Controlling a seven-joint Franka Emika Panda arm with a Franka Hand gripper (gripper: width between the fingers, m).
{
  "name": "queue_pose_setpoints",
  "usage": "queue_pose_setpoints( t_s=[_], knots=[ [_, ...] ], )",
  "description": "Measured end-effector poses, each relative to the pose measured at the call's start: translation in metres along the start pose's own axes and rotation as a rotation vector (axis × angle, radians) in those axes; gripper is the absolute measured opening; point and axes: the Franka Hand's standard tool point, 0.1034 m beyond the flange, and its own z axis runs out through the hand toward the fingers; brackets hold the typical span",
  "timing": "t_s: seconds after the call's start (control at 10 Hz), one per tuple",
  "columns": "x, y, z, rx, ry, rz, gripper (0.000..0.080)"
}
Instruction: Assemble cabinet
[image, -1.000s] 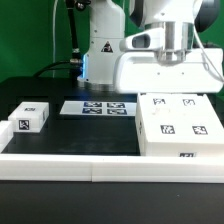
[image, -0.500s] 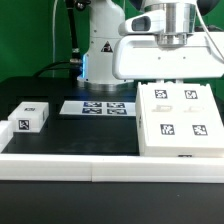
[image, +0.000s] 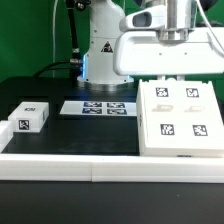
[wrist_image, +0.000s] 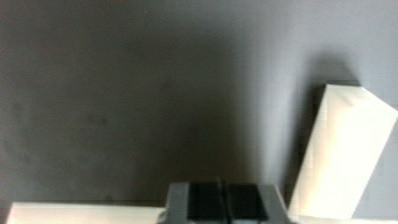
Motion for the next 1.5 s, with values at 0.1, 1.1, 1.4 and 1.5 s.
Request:
queue_pose_setpoints(
  t_s=[0.1, 1.1, 1.4, 1.5],
  knots=[
    [0.008, 0.001, -0.008, 0.004, -0.013, 0.003, 0.0002],
    [0.014, 0.008, -0.018, 0.009, -0.068, -0.003, 0.0002],
    [0.027, 0.007, -0.030, 0.016, -0.107, -0.003, 0.0002],
    [0.025, 0.007, -0.029, 0.016, -0.111, -0.003, 0.0002]
  ],
)
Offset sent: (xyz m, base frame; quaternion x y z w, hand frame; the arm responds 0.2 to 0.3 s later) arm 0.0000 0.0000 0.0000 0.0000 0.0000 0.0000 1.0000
